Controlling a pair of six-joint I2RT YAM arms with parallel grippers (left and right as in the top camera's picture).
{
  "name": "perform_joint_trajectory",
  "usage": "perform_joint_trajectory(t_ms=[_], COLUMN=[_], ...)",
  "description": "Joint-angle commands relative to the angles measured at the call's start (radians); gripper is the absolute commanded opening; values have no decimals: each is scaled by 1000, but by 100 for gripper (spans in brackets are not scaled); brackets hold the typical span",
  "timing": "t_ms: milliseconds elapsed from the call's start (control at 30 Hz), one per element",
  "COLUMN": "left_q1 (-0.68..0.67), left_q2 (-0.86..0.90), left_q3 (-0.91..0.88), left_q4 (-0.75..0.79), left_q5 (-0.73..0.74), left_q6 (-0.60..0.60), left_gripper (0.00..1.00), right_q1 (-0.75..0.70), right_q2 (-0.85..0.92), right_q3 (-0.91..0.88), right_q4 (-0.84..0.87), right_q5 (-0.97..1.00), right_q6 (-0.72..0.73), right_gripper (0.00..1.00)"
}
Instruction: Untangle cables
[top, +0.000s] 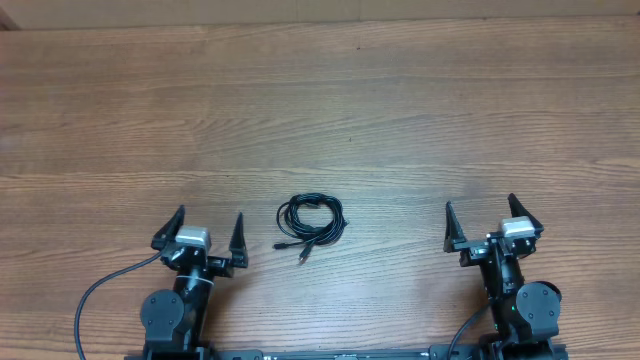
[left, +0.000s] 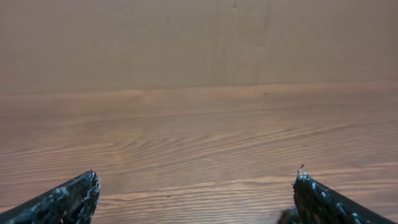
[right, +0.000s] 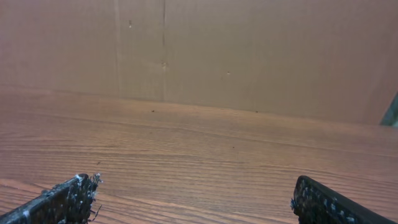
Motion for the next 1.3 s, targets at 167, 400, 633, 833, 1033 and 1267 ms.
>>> perform_joint_trajectory(t_ms=[167,400,633,833,1033,1267], left_q1=[6,5,5,5,2,-3], left_q2=[-8,54,293,566,820,1031], left_q3=[107,294,525,746,924,961], left_q4=[-166,-332,-468,-606,-709,-720], left_q5=[127,132,135,265,500,682], left_q6=[-110,-112,-112,-92,61,80], left_gripper=[100,100,100,100,100,99], right_q1=[3,3,3,3,3,3], right_q2=[-7,-7,-7,-7,-7,-7], right_q3=[-11,-11,-11,-11,-11,-11], right_q4=[2,2,2,2,2,2], right_q5=[1,1,1,1,1,1], right_q6=[-5,-5,-5,-5,-5,-5], right_gripper=[100,100,100,100,100,100])
